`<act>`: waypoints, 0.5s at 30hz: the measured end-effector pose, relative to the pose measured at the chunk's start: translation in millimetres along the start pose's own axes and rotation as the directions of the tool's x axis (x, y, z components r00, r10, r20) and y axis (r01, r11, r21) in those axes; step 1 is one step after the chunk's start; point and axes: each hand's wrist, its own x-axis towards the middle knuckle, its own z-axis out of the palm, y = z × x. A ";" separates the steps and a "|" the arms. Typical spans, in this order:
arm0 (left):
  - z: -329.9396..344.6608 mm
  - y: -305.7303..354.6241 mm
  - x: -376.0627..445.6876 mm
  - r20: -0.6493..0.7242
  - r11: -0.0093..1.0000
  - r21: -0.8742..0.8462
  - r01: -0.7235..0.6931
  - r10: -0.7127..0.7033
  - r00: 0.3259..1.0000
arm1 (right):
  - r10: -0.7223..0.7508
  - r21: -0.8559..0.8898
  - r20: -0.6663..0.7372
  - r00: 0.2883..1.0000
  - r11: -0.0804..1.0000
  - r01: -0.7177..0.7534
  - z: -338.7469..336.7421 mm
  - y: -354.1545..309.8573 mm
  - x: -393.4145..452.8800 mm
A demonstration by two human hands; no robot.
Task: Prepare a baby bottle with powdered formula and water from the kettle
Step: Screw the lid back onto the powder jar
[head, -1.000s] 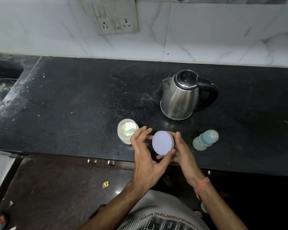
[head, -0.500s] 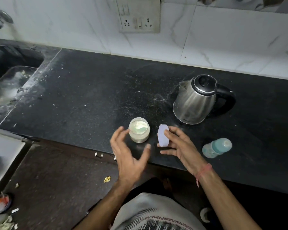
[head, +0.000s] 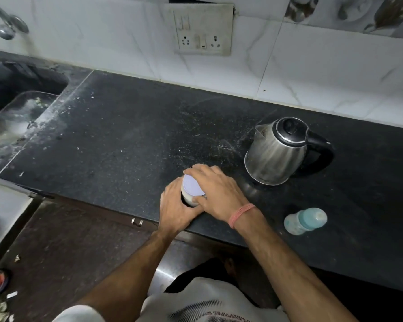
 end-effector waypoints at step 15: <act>5.9 4.1 4.2 -0.046 0.974 0.224 0.019 -0.009 0.999 | 0.144 -0.143 -0.042 0.989 0.979 -0.148 4.2 0.5 3.5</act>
